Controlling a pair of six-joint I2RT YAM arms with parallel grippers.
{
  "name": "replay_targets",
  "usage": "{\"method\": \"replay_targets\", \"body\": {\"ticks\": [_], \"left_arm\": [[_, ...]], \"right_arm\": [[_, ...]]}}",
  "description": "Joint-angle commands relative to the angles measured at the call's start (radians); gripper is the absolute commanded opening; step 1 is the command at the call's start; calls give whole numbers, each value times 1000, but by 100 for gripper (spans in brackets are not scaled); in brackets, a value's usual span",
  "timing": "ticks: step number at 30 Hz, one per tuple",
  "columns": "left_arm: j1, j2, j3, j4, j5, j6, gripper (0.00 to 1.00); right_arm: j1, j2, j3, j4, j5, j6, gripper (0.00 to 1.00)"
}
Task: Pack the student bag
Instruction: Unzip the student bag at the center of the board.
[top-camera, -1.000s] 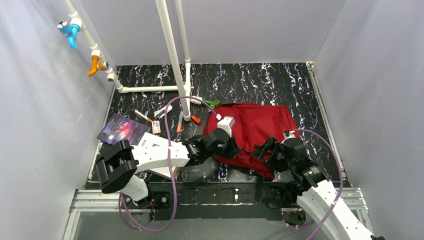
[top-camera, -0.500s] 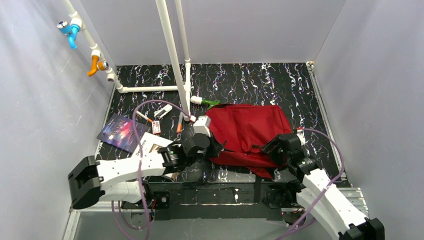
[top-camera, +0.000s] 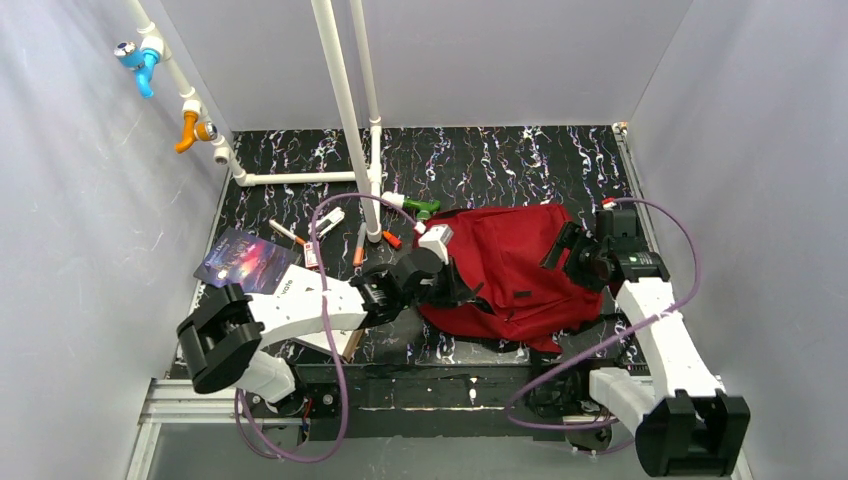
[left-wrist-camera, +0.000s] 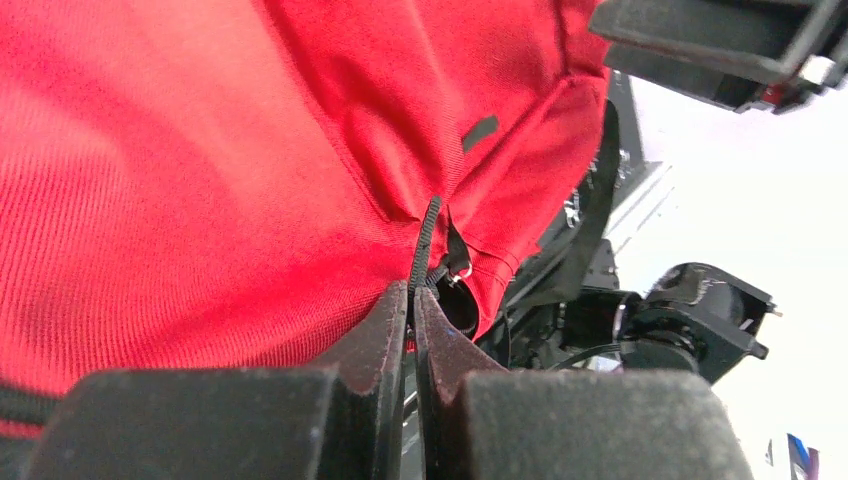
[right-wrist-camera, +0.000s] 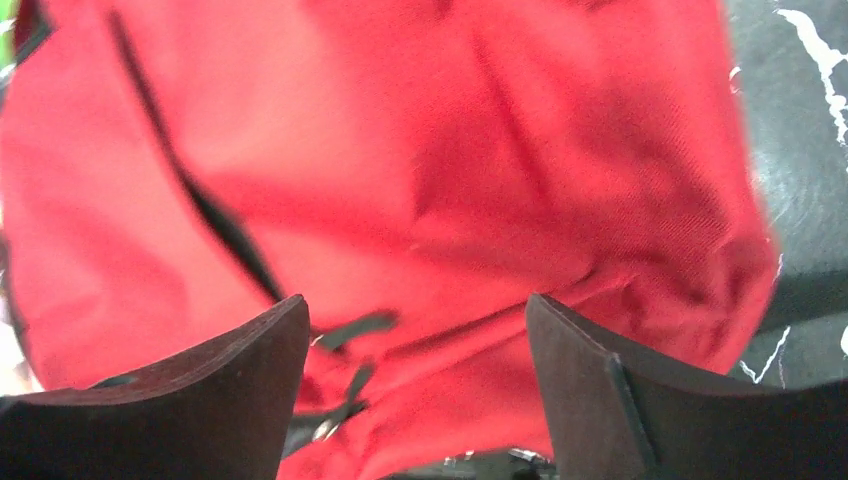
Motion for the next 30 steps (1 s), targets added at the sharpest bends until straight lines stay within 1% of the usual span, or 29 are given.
{"method": "replay_targets", "body": {"ticks": [1,2,4,5,7,8,9,10,11,14,16,20,23,25,27,28,30], "left_arm": [[-22,45,91,133,110,2,0],[-24,52,96,142,114,0,0],[-27,56,98,156,113,-7,0],[-29,56,98,161,112,-13,0],[-30,62,99,172,122,-23,0],[-31,66,101,175,127,-27,0],[-33,71,101,178,129,-33,0],[-34,74,100,181,131,-35,0],[-35,78,101,186,134,-39,0],[-38,83,103,194,143,-44,0],[-41,80,103,195,139,-36,0],[-40,75,95,195,116,-26,0],[-40,83,98,197,116,-25,0],[-41,90,104,196,119,-29,0],[-42,97,112,197,131,-39,0],[-42,98,115,198,136,-39,0],[-42,97,116,198,143,-46,0]], "right_arm": [[81,-106,107,-272,-159,-62,90],[110,-129,78,-278,-225,-19,92],[128,-181,-8,-253,-370,80,92],[128,-209,-41,-253,-396,132,92],[129,-295,-86,-244,-386,229,91],[129,-339,-98,-237,-372,284,88],[129,-380,-114,-222,-365,333,82],[129,-413,-132,-189,-373,381,80],[129,-444,-158,-149,-389,435,79],[129,-444,-254,-85,-469,527,79],[129,-439,-281,-83,-506,559,79],[129,-456,-201,-191,-411,503,84],[129,-442,-187,-250,-440,474,84],[128,-461,-197,-284,-446,475,84],[129,-508,-228,-294,-440,532,84],[129,-540,-249,-271,-453,585,84],[128,-606,-306,-166,-480,702,83]]}}
